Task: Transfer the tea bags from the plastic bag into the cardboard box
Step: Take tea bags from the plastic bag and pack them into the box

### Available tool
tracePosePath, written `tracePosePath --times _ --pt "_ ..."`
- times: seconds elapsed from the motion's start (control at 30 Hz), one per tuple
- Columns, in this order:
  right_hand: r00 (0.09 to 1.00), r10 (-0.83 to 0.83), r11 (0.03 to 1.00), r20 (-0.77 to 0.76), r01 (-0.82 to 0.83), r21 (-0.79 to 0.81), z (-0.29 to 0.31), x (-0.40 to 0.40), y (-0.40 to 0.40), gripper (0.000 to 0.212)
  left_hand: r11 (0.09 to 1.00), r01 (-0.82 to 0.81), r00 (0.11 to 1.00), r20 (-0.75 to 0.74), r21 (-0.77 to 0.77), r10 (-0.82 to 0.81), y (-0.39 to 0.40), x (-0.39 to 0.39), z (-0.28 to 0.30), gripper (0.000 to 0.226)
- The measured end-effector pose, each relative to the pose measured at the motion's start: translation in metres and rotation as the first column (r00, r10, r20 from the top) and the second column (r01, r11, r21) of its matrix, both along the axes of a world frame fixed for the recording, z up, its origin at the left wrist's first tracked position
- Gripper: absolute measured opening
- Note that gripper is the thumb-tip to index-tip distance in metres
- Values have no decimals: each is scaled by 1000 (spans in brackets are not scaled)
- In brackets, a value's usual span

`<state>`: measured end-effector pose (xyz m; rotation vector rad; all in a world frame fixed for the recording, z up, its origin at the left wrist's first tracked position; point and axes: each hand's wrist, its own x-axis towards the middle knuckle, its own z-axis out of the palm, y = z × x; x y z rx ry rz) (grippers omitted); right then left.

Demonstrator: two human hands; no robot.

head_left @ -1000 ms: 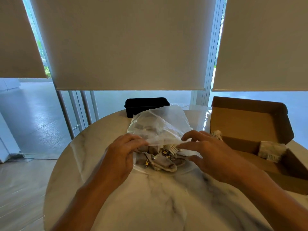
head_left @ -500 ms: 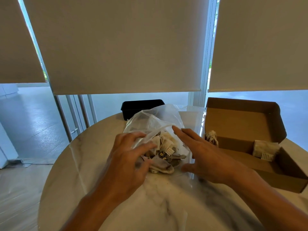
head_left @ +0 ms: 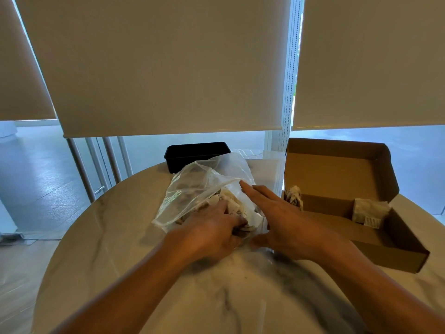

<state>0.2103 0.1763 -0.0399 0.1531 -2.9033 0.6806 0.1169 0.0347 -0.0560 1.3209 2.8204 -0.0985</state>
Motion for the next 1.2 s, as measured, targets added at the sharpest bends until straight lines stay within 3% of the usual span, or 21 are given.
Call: tracePosePath --times 0.1,0.27,0.6,0.8,1.0,1.13,1.2 --pt "1000 -17 1000 1 17 -4 -4 -3 2 101 1000 -25 999 -35 7 25 1 4 -3 47" --pt "999 -33 999 17 33 7 -6 -4 2 102 979 91 982 -178 183 -58 5 11 -6 35" --pt "999 -35 999 4 35 -21 -6 0 5 101 912 125 991 -86 390 -99 -4 2 -19 27" --pt "999 -38 993 35 42 -112 -8 -3 12 99 738 145 986 -35 660 -163 -26 9 -4 21" --pt "1000 -16 987 20 19 -162 -5 2 14 63 640 12 971 144 769 -191 -37 12 38 14" --pt "999 -29 985 -45 21 -171 -4 1 13 37 539 -91 920 278 837 -276 -35 9 60 38" --pt "995 -49 976 -82 31 -215 -4 0 12 24 507 -115 899 306 854 -312 -33 7 69 28"
